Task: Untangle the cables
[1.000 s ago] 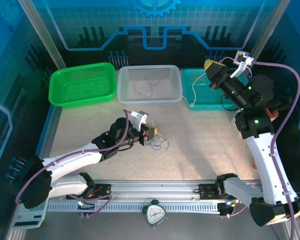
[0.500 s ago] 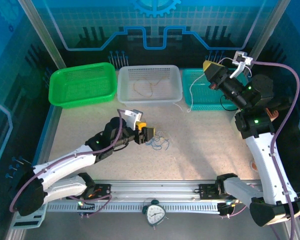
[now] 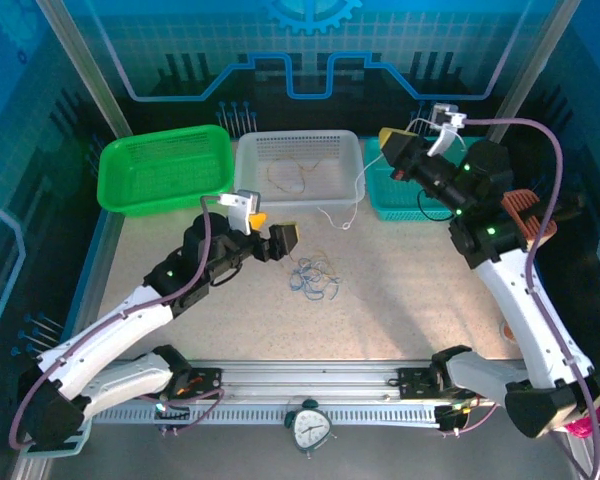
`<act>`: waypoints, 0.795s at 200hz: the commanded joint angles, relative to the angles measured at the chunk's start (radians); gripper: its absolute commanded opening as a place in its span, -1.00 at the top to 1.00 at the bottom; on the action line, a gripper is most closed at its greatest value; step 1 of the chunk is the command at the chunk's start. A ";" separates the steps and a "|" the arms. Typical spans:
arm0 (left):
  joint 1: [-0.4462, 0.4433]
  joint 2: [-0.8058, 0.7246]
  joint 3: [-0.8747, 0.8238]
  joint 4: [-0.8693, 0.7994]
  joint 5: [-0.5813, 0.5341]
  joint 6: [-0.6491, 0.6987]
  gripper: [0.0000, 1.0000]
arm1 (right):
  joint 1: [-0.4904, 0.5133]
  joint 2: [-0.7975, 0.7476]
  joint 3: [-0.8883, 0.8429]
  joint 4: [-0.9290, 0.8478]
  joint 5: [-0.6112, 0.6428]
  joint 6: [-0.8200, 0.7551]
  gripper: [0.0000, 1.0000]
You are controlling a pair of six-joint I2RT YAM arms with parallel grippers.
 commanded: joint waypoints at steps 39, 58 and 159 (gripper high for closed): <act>0.069 -0.003 0.050 -0.085 -0.056 -0.065 -0.98 | 0.093 0.159 0.138 -0.108 0.299 -0.174 1.00; 0.076 0.002 0.054 -0.087 -0.048 -0.071 -0.99 | 0.100 0.239 0.192 -0.134 0.408 -0.196 1.00; 0.089 0.007 0.070 -0.098 -0.023 -0.062 -0.98 | -0.046 0.696 0.577 -0.313 0.731 -0.219 1.00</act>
